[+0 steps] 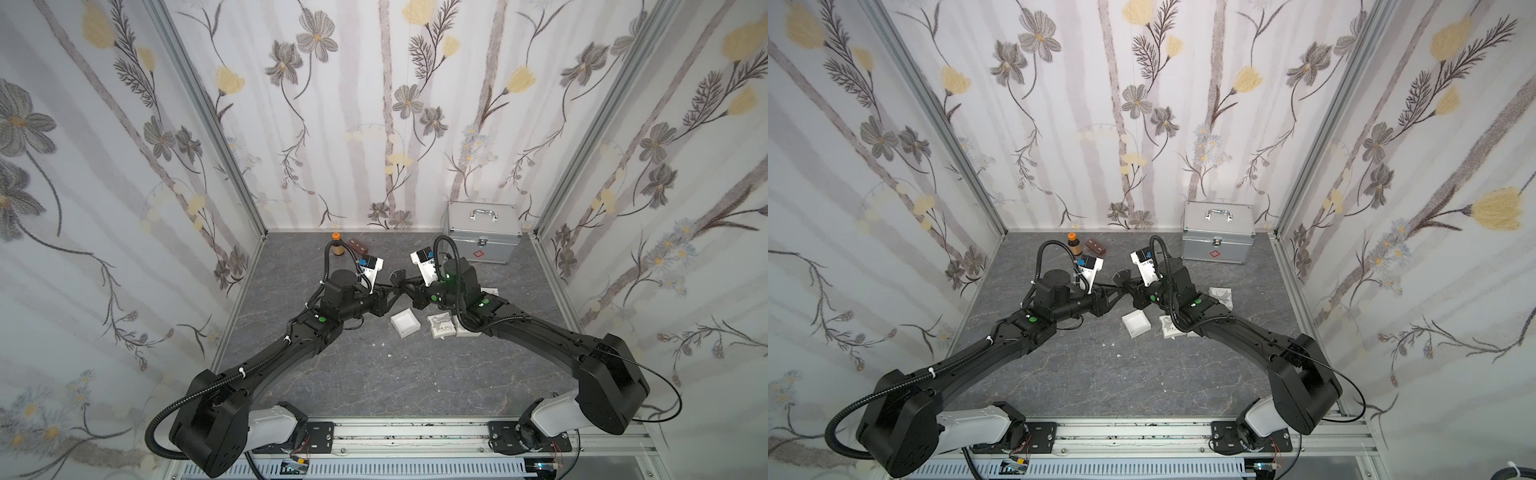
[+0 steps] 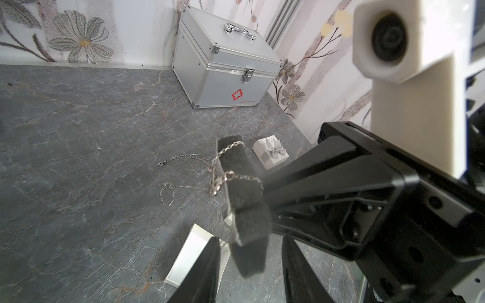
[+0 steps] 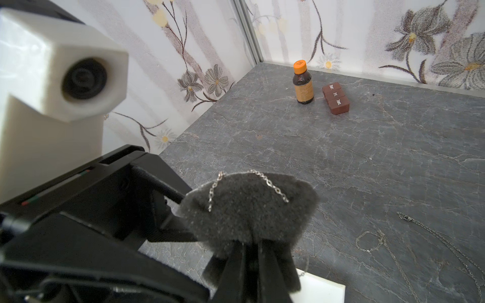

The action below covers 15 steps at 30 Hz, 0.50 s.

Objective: Take the necklace out of the lift-off lid jewelry box
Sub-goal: Take out the inner lining from the jewelry box.

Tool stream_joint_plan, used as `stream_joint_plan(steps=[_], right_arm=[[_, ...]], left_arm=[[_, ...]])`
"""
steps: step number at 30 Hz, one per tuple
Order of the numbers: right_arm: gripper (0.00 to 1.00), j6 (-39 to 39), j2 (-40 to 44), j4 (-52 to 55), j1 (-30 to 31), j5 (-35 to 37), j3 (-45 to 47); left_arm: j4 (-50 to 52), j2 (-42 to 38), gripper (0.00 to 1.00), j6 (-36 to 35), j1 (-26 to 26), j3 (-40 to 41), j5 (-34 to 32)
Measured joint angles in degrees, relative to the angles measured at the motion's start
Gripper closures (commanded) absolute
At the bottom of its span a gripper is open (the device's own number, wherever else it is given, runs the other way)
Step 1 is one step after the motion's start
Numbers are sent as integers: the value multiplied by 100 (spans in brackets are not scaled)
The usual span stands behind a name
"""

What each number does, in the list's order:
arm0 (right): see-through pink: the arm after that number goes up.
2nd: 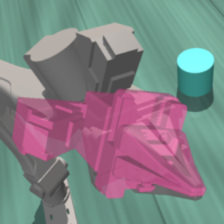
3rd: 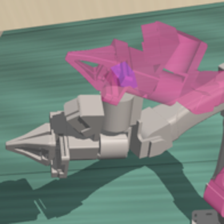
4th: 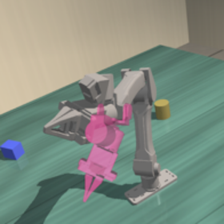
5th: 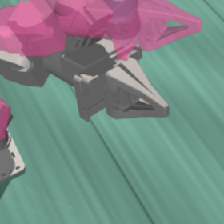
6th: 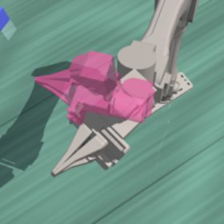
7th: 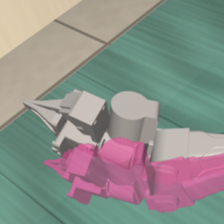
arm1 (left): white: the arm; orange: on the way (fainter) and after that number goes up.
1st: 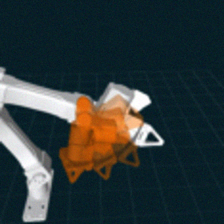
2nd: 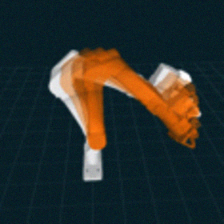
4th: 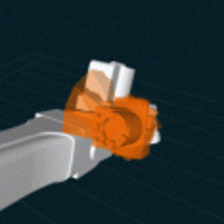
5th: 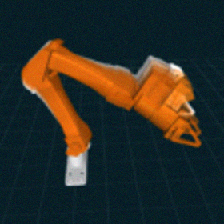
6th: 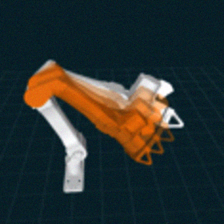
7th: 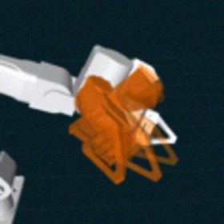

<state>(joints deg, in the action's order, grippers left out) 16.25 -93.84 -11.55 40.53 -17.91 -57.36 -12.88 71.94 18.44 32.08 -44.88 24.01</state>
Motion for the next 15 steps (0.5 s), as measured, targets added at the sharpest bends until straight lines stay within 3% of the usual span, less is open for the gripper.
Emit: stream_joint_plan(steps=[11,15], right_arm=[[91,61,109,-149,-31,-42,118],[91,61,129,-229,-50,-44,131]], left_arm=[[-15,212,65,129,0,-125,74],[-13,232,70,151,0,-129,127]])
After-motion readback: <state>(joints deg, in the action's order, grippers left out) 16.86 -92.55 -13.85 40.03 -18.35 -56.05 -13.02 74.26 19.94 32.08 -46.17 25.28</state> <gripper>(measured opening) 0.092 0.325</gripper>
